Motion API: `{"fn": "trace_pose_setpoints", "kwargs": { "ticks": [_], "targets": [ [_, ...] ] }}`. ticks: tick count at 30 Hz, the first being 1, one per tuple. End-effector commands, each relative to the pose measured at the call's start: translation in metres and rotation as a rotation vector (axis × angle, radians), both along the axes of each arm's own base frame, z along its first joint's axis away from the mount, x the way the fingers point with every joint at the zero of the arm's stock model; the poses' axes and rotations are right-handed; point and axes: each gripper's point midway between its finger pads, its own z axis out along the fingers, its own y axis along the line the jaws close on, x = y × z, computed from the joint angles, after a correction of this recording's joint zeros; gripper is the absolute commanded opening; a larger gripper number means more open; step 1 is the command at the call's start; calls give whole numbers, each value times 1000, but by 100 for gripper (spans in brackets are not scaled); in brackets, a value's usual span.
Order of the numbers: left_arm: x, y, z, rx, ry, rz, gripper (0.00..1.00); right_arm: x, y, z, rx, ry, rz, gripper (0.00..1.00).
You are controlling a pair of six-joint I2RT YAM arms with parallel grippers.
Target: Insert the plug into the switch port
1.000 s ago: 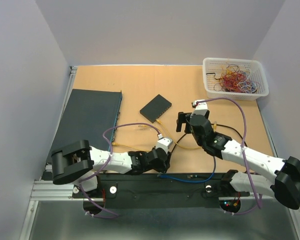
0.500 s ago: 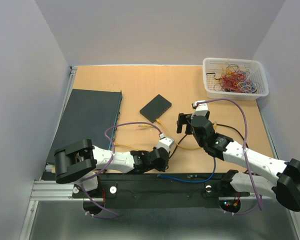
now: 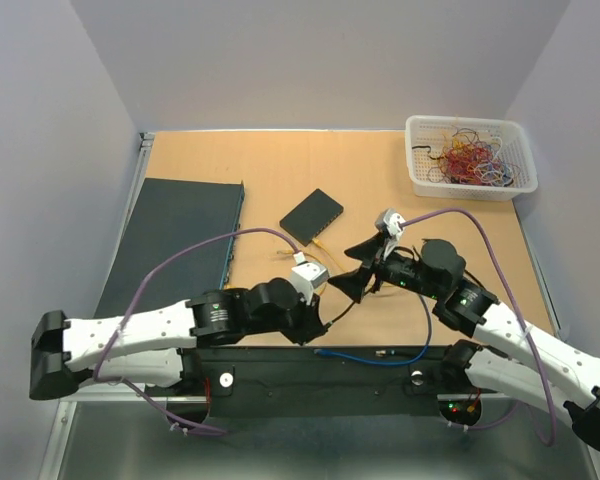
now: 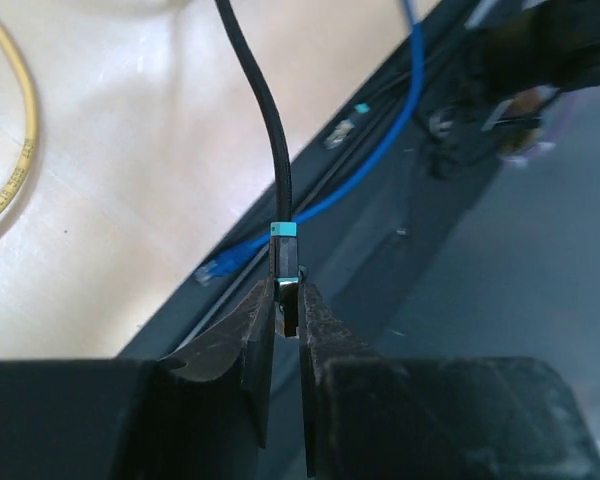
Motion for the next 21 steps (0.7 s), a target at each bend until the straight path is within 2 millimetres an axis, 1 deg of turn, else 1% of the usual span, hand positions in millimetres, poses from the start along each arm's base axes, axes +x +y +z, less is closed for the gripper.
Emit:
{"fn": "trace_pose_setpoints", "kwargs": {
  "ticks": [1, 2, 4, 5, 6, 7, 8, 10, 11, 12, 13, 14, 15, 17, 19, 21],
  "targets": [
    [-21, 17, 46, -63, 45, -60, 0, -57, 21, 53, 128, -138, 357, 92],
    [-23, 19, 55, -71, 49, -62, 0, -68, 24, 55, 133, -136, 426, 89],
    [-24, 23, 67, -84, 44, -66, 0, -76, 28, 59, 135, -130, 488, 85],
    [-23, 24, 80, -104, 31, -62, 0, -79, 32, 61, 135, -124, 515, 83],
    [-23, 28, 82, -93, 32, -56, 0, -86, 34, 62, 133, -122, 555, 76],
    [-22, 29, 89, -104, 26, -52, 0, -90, 36, 62, 131, -120, 571, 75],
    [-21, 31, 98, -114, 20, -44, 0, -93, 37, 62, 126, -127, 583, 75],
    [-19, 32, 110, -136, 18, -25, 0, -101, 41, 62, 123, -134, 601, 74],
    [-16, 34, 120, -159, 5, -8, 0, -103, 41, 62, 117, -138, 604, 73],
    [-15, 36, 123, -163, 7, -1, 0, -109, 44, 64, 116, -143, 615, 73],
    [-8, 39, 127, -167, -11, 38, 0, -112, 45, 61, 103, -135, 619, 73],
    [-6, 40, 132, -176, -19, 49, 0, -114, 46, 61, 94, -149, 619, 73],
    [-2, 43, 133, -172, -20, 66, 0, -118, 50, 63, 88, -160, 609, 73],
    [4, 47, 139, -177, -36, 97, 0, -123, 55, 57, 49, -170, 587, 73],
    [10, 49, 144, -189, -45, 122, 0, -122, 61, 54, 20, -176, 566, 74],
    [13, 48, 149, -211, -45, 125, 0, -116, 66, 47, -21, -184, 501, 75]
  ]
}}
